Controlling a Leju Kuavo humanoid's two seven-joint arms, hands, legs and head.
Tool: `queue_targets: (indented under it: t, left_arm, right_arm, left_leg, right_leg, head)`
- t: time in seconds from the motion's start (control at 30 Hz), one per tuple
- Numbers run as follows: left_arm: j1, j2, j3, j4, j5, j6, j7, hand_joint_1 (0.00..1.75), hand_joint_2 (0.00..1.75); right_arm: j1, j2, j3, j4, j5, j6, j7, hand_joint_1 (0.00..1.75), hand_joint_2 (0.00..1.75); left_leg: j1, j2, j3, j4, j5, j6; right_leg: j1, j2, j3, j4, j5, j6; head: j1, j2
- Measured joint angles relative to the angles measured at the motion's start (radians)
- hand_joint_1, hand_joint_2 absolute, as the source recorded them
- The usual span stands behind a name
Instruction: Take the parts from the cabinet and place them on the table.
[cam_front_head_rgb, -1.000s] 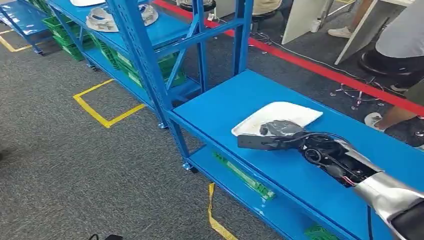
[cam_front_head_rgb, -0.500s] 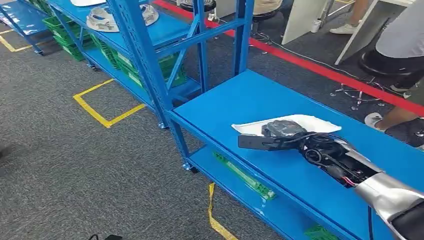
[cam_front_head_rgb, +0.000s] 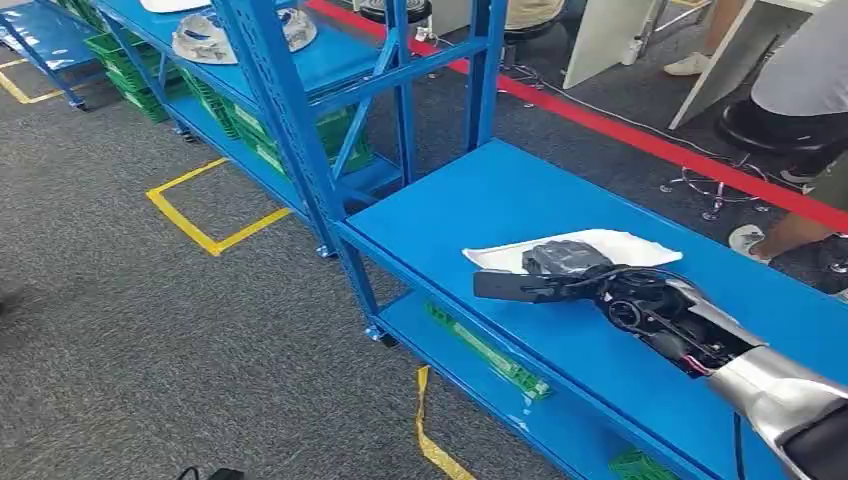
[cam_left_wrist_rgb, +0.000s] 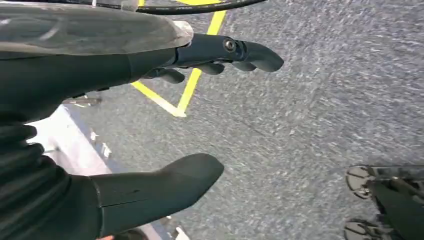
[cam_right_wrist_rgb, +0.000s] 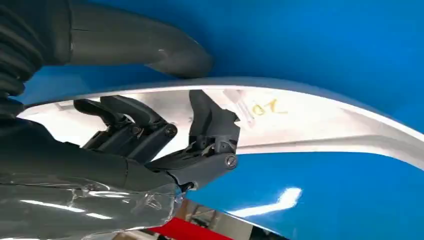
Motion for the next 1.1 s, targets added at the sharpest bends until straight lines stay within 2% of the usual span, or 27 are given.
queue_targets:
  t: [0.13,0.23,0.37,0.47,0.67,0.8,0.93,1.03,1.1]
  left_arm:
    - [0.006,0.005,0.0,0.0,0.019,0.014,-0.006,0.0,1.75]
    - [0.015,0.008,0.0,0.0,0.027,0.02,-0.01,0.0,1.75]
    - [0.024,0.01,0.0,0.0,0.041,0.031,-0.01,0.0,1.75]
    - [0.031,0.011,0.0,0.0,0.053,0.039,-0.01,0.0,1.75]
    - [0.039,0.011,0.0,0.0,0.06,0.044,-0.011,0.0,1.75]
    - [0.042,0.01,0.0,0.0,0.075,0.056,-0.019,0.0,1.75]
    - [0.045,0.01,0.0,0.0,0.085,0.064,-0.021,0.0,1.75]
    - [0.046,0.01,0.0,0.0,0.096,0.068,-0.021,0.0,1.75]
    - [0.046,0.01,0.0,0.0,0.097,0.069,-0.021,0.0,1.75]
  right_arm:
    - [0.021,0.0,-0.014,-0.026,-0.014,-0.067,-0.023,1.75,1.75]
    - [0.054,0.0,-0.047,-0.07,-0.062,-0.168,-0.057,1.75,1.75]
    - [0.118,-0.001,-0.128,-0.176,-0.18,-0.307,-0.116,1.75,1.75]
    - [0.171,-0.003,-0.201,-0.286,-0.291,-0.377,-0.172,1.75,1.75]
    - [0.222,-0.005,-0.28,-0.421,-0.375,-0.396,-0.217,1.75,1.75]
    - [0.261,-0.006,-0.321,-0.498,-0.473,-0.425,-0.315,1.75,1.75]
    - [0.303,-0.007,-0.339,-0.566,-0.519,-0.426,-0.36,1.75,1.75]
    - [0.348,-0.007,-0.345,-0.61,-0.578,-0.407,-0.419,1.75,1.75]
    - [0.373,-0.007,-0.344,-0.628,-0.579,-0.402,-0.429,1.75,1.75]
  left_leg:
    - [0.0,0.0,0.0,0.0,0.0,0.0]
    - [0.0,0.0,0.0,0.0,0.0,0.0]
    - [0.0,0.0,0.0,0.0,0.0,0.0]
    - [0.0,0.0,0.0,0.0,-0.001,0.0]
    - [0.0,0.001,0.0,0.0,-0.001,-0.001]
    - [0.0,0.001,0.0,0.0,-0.001,-0.001]
    - [0.0,0.0,0.0,0.0,-0.002,-0.001]
    - [0.0,0.0,0.0,0.0,-0.002,-0.001]
    - [0.0,0.0,0.0,0.0,-0.002,-0.002]
  right_leg:
    - [0.0,0.0,0.0,0.0,0.0,0.0]
    - [0.0,0.0,-0.001,0.0,0.0,0.0]
    - [0.0,0.0,-0.001,0.0,0.0,0.0]
    - [0.0,0.001,-0.001,0.0,0.0,0.0]
    - [0.0,0.001,-0.002,0.0,-0.001,-0.001]
    - [0.0,0.001,-0.001,0.0,-0.001,-0.001]
    - [0.0,0.001,-0.001,0.0,-0.001,0.0]
    - [0.0,0.0,-0.001,0.0,-0.001,0.0]
    - [0.0,0.001,-0.001,0.0,-0.001,0.0]
  head:
    - [0.0,0.0]
    - [0.0,0.0]
    - [0.0,0.0]
    - [0.0,0.0]
    - [-0.001,0.0]
    - [0.0,0.0]
    - [-0.001,0.0]
    - [0.0,0.0]
    - [0.0,0.0]
